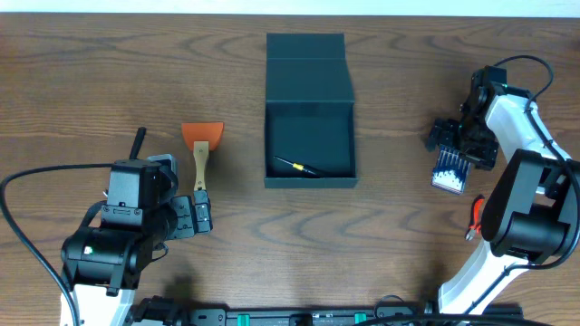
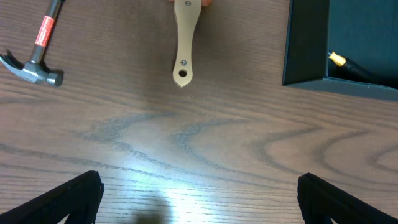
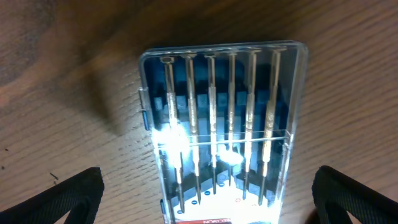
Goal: Pack container
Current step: 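Move the right gripper to the clear screwdriver set and grasp it, then carry the screwdriver set into the box and release it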
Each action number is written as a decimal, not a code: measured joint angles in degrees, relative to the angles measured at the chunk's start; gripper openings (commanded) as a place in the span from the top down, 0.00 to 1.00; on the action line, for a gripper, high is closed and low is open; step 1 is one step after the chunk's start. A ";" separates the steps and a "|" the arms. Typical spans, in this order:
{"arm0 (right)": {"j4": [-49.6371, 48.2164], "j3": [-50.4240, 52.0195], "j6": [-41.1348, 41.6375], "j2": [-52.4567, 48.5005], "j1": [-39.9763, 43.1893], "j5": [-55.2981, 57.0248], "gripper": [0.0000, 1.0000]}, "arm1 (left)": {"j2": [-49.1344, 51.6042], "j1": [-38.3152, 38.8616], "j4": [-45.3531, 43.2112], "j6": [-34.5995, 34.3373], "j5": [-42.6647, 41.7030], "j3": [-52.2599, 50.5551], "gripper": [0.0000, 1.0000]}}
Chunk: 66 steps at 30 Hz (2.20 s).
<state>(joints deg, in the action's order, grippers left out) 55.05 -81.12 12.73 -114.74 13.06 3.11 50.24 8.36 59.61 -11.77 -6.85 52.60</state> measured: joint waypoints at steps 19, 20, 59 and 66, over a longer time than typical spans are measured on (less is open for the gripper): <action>-5.25 3.91 -2.54 -1.73 0.00 -1.57 0.01 | 0.00 0.00 0.02 0.00 0.00 0.00 0.01; -5.86 4.11 -2.89 -1.64 0.00 -1.79 0.01 | 0.00 0.00 0.00 0.00 0.00 0.00 0.01; -10.84 8.55 -5.79 1.16 0.00 -1.90 0.99 | 0.00 0.00 0.00 0.00 0.00 0.00 0.02; -8.13 9.53 -5.77 2.86 -0.17 -4.31 0.99 | 0.00 0.00 0.00 0.00 0.00 0.00 0.02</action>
<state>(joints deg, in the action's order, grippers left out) 46.92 -71.59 6.96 -111.87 12.88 -1.19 50.24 8.36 59.61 -11.77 -6.85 52.60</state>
